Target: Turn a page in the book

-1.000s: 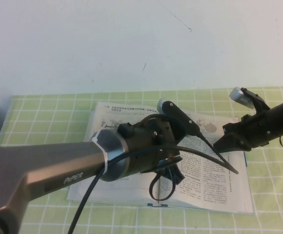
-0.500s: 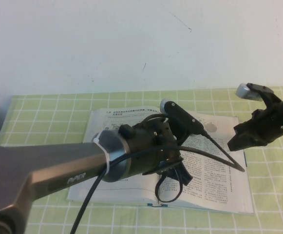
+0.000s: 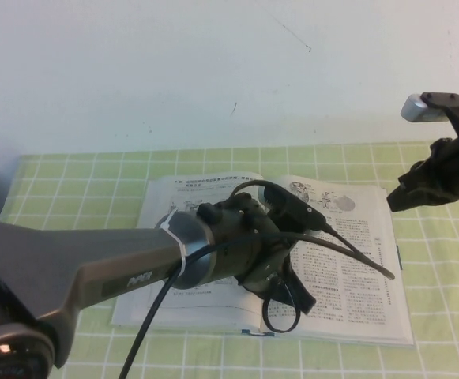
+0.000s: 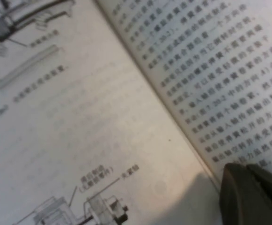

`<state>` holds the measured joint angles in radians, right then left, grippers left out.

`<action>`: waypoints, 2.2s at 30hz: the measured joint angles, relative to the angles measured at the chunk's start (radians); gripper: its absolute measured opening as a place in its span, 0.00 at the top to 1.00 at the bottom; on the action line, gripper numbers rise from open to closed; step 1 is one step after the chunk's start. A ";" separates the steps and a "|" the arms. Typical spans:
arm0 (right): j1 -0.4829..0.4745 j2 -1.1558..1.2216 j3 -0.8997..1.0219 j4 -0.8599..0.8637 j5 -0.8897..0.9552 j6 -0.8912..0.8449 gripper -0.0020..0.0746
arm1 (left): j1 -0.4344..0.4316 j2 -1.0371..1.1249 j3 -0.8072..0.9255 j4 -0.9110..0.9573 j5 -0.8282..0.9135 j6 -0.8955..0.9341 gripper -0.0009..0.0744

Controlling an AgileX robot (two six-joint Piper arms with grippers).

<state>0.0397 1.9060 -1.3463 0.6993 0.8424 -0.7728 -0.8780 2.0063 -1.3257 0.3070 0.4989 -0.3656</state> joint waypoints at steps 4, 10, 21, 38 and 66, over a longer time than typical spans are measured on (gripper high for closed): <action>0.000 -0.016 0.000 -0.002 0.003 0.001 0.97 | 0.004 0.000 -0.002 -0.142 -0.021 0.128 0.99; 0.000 -0.018 0.000 -0.002 0.009 0.003 0.97 | 0.004 0.000 -0.002 -0.219 -0.033 0.179 0.99; 0.000 -0.106 0.001 -0.002 0.001 -0.005 0.97 | -0.006 -0.098 0.011 -0.196 -0.028 0.121 0.99; 0.000 -0.737 0.429 0.442 -0.320 -0.508 0.97 | -0.008 -0.715 0.251 0.559 -0.092 -0.575 0.99; 0.000 -1.293 0.769 0.530 -0.252 -0.673 0.97 | -0.008 -1.624 1.007 0.586 -0.053 -0.671 0.99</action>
<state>0.0397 0.6128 -0.5769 1.2293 0.5903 -1.4457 -0.8855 0.3823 -0.3188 0.8927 0.4454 -1.0366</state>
